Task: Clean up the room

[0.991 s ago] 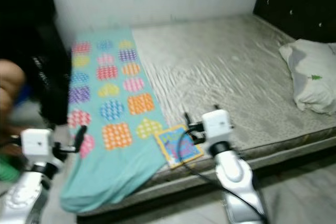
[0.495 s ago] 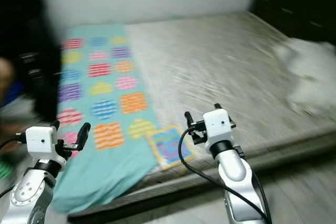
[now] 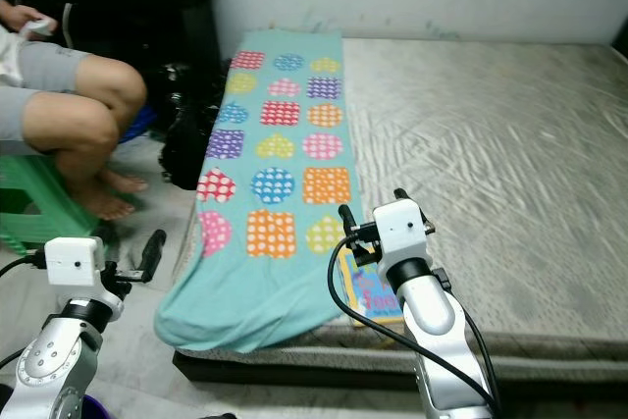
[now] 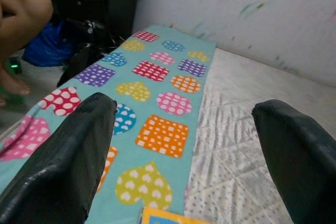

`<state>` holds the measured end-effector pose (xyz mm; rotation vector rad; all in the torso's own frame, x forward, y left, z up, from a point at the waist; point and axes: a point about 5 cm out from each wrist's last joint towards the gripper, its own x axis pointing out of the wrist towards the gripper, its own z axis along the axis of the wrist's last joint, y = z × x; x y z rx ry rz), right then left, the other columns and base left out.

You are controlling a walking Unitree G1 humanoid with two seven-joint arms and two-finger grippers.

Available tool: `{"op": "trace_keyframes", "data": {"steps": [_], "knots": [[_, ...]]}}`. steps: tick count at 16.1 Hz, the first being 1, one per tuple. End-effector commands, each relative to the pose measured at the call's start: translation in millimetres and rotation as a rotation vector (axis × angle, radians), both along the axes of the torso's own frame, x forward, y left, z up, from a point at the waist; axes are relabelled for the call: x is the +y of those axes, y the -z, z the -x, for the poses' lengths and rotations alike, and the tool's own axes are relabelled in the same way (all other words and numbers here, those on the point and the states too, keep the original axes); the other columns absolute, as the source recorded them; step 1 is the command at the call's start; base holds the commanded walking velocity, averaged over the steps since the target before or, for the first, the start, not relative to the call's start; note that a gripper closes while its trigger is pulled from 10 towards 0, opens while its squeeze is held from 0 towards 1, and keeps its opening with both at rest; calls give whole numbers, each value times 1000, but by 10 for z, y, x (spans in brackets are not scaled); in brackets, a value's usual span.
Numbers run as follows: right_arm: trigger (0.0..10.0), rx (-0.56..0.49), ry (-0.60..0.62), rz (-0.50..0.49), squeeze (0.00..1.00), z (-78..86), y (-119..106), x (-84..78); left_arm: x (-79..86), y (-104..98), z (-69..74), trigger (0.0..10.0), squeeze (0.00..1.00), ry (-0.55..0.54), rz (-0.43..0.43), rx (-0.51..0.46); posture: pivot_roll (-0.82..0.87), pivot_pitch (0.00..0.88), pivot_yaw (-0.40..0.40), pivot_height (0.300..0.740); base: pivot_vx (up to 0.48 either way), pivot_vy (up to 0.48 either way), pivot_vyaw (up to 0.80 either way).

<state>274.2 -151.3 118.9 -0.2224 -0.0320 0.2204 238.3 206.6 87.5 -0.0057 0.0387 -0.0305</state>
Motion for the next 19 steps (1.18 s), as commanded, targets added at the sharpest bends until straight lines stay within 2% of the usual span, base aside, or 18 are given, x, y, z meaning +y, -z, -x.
{"op": "trace_keyframes", "data": {"steps": [1, 5, 8, 11, 19], "knots": [[10000, -2, -2, -2, 0, -11, -6, -1, 12, 0, -1, 10000, 0, -2, -11, 6, -106, 71, -12, 740, 259, 0, 0], [10000, -4, -4, 1, 0, -26, -15, 3, 7, 1, 8, 10000, 0, -3, -6, 6, -106, 77, -16, 740, 268, 0, 0], [10000, -4, -2, 1, 0, -26, -15, 4, 9, 0, 9, 10000, 0, -9, -4, 3, -106, 77, -16, 740, 0, 0, 0], [10000, -4, -4, 0, 0, -35, -13, 15, 72, 16, -3, 10000, 0, -69, 34, 12, -105, 76, -17, 740, 0, 0, 0], [10000, -6, -11, 7, 0, -52, -10, 30, 64, 14, -26, 10000, 0, -62, 17, 9, -105, 67, -18, 740, 0, -31, 0]]}}
